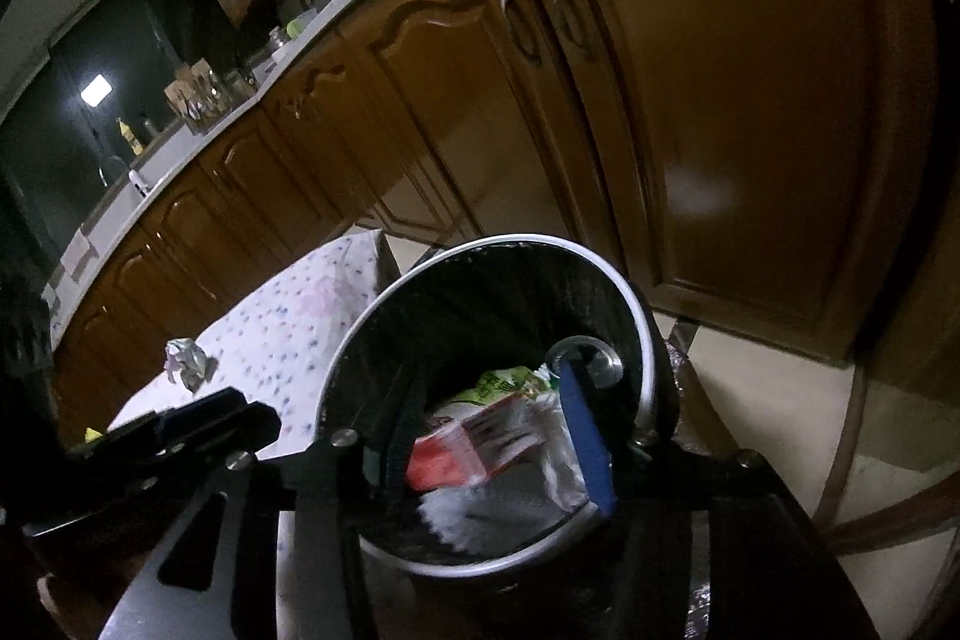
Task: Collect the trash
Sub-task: 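Move both open tools back over the foil wrappers on the table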
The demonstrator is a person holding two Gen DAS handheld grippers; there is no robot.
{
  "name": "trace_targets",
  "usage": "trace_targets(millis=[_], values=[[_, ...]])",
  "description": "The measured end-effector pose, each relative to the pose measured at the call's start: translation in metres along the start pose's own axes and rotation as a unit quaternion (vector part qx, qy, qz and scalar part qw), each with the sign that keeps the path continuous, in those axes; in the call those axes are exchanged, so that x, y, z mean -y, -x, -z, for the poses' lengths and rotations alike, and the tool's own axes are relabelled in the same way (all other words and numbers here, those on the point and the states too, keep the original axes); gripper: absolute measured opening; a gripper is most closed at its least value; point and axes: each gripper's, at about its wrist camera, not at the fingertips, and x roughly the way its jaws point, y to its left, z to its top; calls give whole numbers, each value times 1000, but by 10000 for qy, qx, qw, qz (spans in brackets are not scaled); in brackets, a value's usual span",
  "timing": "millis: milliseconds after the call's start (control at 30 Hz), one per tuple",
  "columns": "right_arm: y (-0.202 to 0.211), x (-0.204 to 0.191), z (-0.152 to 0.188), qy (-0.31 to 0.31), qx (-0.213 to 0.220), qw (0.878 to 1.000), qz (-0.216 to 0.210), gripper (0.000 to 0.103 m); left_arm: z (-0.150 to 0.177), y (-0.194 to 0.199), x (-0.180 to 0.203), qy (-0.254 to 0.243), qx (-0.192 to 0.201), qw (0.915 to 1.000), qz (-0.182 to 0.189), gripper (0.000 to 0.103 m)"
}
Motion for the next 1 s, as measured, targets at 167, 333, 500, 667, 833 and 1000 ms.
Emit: trace_targets(millis=[167,333,500,667,833,1000], values=[[14,-19,18,-42,266,9995,-143,73,20,26,-36,562,249,9981,-54,62],[17,-42,36,45,176,9993,-334,77,45,51,-68,836,365,9954,-305,63],[14,-69,53,198,48,9987,-469,81,73,73,-105,1158,381,9914,-467,64],[4,-98,70,348,-159,9970,-673,82,96,99,-141,1402,483,9863,-724,64],[-13,-131,85,562,-421,9933,-912,82,108,118,-176,1666,544,9795,-992,66],[-28,-163,97,729,-668,9883,-1158,82,106,135,-212,1822,648,9729,-1264,67]])
